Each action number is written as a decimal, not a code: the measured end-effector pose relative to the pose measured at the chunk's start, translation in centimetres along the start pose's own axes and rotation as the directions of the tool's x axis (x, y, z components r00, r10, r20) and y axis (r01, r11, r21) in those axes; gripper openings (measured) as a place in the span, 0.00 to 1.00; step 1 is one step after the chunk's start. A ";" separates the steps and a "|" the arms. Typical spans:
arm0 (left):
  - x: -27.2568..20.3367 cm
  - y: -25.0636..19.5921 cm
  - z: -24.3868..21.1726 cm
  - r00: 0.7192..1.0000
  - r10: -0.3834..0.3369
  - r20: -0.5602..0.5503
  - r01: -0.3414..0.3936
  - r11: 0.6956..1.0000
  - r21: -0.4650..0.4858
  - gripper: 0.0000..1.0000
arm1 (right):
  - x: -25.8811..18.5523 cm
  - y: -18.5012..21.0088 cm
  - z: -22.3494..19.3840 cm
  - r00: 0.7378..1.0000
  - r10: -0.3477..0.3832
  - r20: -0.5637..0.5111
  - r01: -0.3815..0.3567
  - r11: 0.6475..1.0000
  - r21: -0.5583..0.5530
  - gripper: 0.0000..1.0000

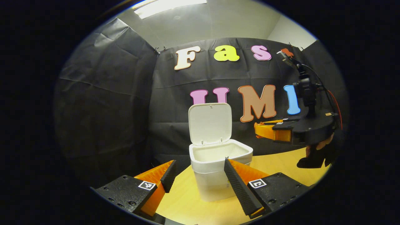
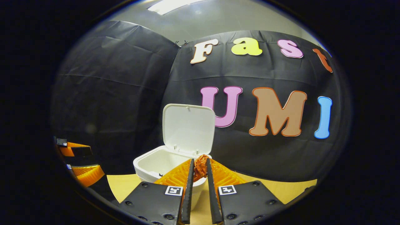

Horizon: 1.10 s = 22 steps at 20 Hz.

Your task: Press the lid of the desktop garbage bin to open it, pick up the crumpled paper on the desktop and throw it into the bin, then pick up the pop can on the desktop and drop it into the bin, and finally close the garbage bin lid.

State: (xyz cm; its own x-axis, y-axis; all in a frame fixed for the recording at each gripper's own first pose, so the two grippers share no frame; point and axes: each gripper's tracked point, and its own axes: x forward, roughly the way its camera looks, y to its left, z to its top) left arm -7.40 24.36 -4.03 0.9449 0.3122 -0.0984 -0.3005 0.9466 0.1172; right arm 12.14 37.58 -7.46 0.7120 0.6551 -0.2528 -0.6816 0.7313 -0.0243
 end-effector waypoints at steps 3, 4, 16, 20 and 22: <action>0.1 1.7 -0.6 0.999 0.029 -0.015 -0.029 1.000 0.003 0.92 | 3.4 1.5 -1.4 0.999 0.009 -0.032 -0.009 1.000 -0.019 0.27; 0.0 2.2 -0.8 0.999 0.040 -0.018 -0.040 0.999 0.004 0.92 | 4.5 2.0 -1.9 0.999 0.014 -0.046 -0.015 1.000 -0.022 0.27; 1.3 3.5 -0.4 0.997 0.070 -0.014 -0.070 0.998 -0.001 0.92 | 2.7 2.4 -0.1 0.999 -0.014 0.040 0.015 0.999 -0.031 0.99; 2.4 0.3 1.2 1.000 -0.004 0.031 0.004 1.000 -0.001 0.92 | -2.1 -0.6 2.4 0.991 -0.065 0.118 0.065 0.998 0.002 1.00; 2.6 -1.5 1.9 0.998 -0.042 0.045 0.042 0.999 -0.006 0.92 | -4.5 -2.3 3.2 0.986 -0.096 0.138 0.092 0.995 0.032 0.98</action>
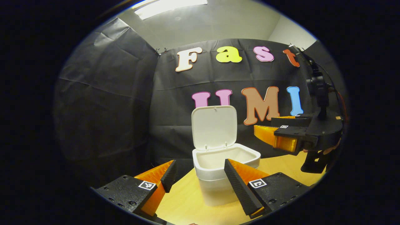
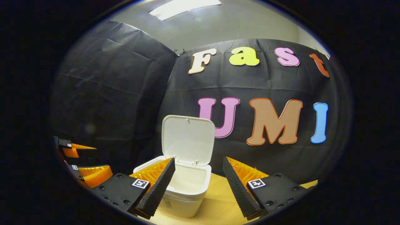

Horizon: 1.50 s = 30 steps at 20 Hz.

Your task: Press the lid of the desktop garbage bin to open it, pick up the crumpled paper on the desktop and throw it into the bin, then pick up the pop can on the desktop and drop it into the bin, and finally close the garbage bin lid.

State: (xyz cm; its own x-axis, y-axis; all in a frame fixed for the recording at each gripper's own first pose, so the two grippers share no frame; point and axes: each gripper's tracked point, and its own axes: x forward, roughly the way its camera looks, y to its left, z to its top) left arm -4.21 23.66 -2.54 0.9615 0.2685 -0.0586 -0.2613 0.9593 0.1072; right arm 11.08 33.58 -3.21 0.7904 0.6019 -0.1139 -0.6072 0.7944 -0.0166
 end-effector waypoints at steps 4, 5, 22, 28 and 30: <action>0.4 -3.7 0.8 0.998 -0.064 0.017 0.064 0.998 -0.022 0.92 | -4.0 -4.5 1.7 0.996 -0.085 0.036 0.084 0.996 0.037 0.98; 0.6 -4.8 1.0 0.997 -0.081 0.018 0.081 0.996 -0.026 0.92 | -4.9 -5.8 2.1 0.993 -0.111 0.046 0.109 0.993 0.043 0.98; 1.0 -23.6 1.4 0.912 -0.410 0.010 0.409 0.909 -0.083 0.92 | -23.6 -23.6 -1.9 0.854 -0.520 -0.030 0.521 0.850 0.074 0.98; 1.2 -27.9 -3.8 0.861 -0.494 -0.119 0.479 0.867 -0.139 0.92 | -26.6 -25.1 -4.2 0.820 -0.566 -0.080 0.572 0.817 0.076 0.98; 1.1 -28.8 -6.7 0.840 -0.510 -0.187 0.484 0.859 -0.167 0.92 | -27.2 -25.4 -5.0 0.813 -0.573 -0.101 0.581 0.810 0.078 0.98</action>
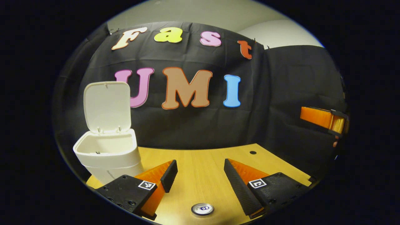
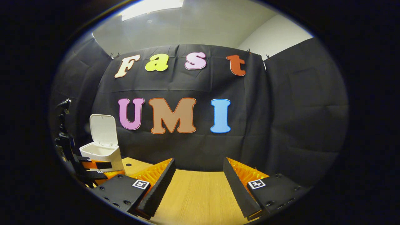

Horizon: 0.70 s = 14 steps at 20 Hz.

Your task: Press the lid of the desktop garbage bin to open it, pick up the crumpled paper on the desktop and throw it into the bin, then pick up the pop can on the desktop and drop it into the bin, and finally close the garbage bin lid.

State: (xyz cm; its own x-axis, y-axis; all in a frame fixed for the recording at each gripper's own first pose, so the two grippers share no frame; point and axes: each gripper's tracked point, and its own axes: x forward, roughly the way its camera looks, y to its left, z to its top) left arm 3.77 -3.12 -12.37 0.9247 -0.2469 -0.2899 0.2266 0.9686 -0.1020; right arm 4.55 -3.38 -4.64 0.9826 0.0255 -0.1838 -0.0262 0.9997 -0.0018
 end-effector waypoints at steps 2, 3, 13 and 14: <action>0.6 -0.3 -2.8 0.998 -0.004 -0.064 0.002 1.000 -0.027 0.92 | -0.1 -0.6 -0.7 1.000 -0.011 -0.017 0.011 1.000 -0.001 0.98; 1.0 -0.4 -4.3 0.996 -0.003 -0.094 0.000 1.000 -0.031 0.90 | -0.2 -0.9 -1.1 0.999 -0.017 -0.027 0.017 1.000 -0.002 0.98; 1.4 0.4 -16.1 0.937 0.029 -0.348 -0.020 0.999 0.029 0.91 | -1.1 -3.0 -4.5 0.992 -0.053 -0.112 0.054 0.999 0.005 0.98; 1.4 0.5 -16.9 0.931 0.029 -0.365 -0.018 0.999 0.032 0.91 | -1.2 -3.1 -4.7 0.991 -0.055 -0.119 0.056 0.998 0.005 0.98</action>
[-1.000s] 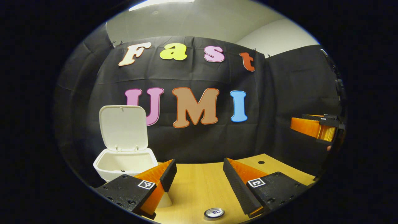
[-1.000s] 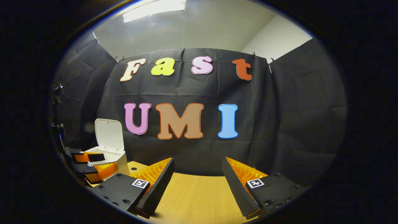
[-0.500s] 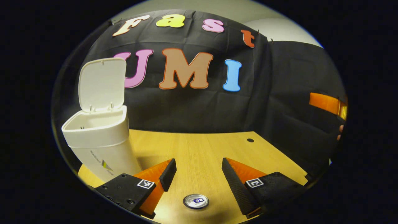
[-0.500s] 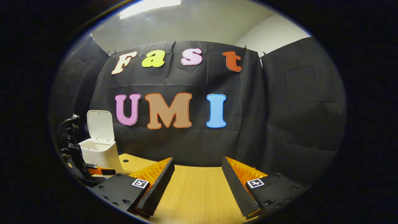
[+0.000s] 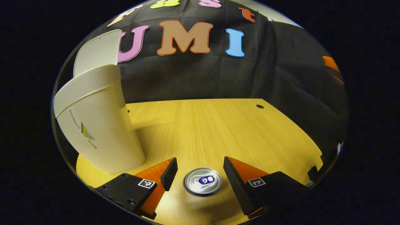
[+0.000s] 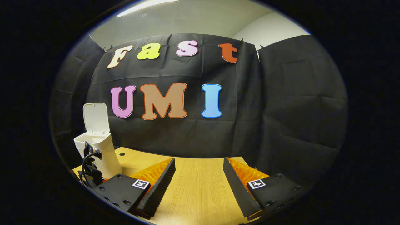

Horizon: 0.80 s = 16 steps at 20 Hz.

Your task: Press the lid of the desktop garbage bin to open it, pick up the crumpled paper on the desktop and throw it into the bin, then pick up the pop can on the desktop and drop it into the bin, and finally close the garbage bin lid.

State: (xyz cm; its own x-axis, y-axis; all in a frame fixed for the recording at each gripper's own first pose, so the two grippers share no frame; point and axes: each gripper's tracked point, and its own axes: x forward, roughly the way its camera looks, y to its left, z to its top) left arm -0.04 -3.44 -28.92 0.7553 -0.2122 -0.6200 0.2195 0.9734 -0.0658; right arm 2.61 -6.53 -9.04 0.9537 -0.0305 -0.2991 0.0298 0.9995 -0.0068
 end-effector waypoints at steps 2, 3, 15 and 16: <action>0.4 0.0 -1.8 0.999 0.001 -0.041 -0.001 1.000 0.005 0.92 | 0.0 -0.1 -0.6 1.000 -0.003 -0.011 0.003 1.000 0.002 0.98; 0.6 0.0 -2.7 0.998 0.002 -0.065 -0.002 1.000 0.005 0.92 | -0.1 -0.2 -0.8 1.000 -0.005 -0.016 0.005 1.000 0.002 0.98; 0.9 -0.8 -2.3 0.999 -0.008 -0.035 0.010 0.998 0.062 0.76 | -1.3 -0.6 -0.9 1.000 -0.014 -0.016 0.014 0.999 -0.036 0.98; 0.4 -0.8 -1.3 1.000 -0.004 -0.008 0.004 0.997 0.071 0.76 | -1.4 -0.4 -0.9 1.000 -0.009 -0.014 0.009 0.999 -0.039 0.98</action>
State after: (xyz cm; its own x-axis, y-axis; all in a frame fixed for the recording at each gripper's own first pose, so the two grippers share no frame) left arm -0.73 -4.19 -30.18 0.7493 -0.2153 -0.6262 0.2662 0.9638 -0.0129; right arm 0.96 -6.91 -9.47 0.9490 -0.0398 -0.3128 0.0264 0.9985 -0.0471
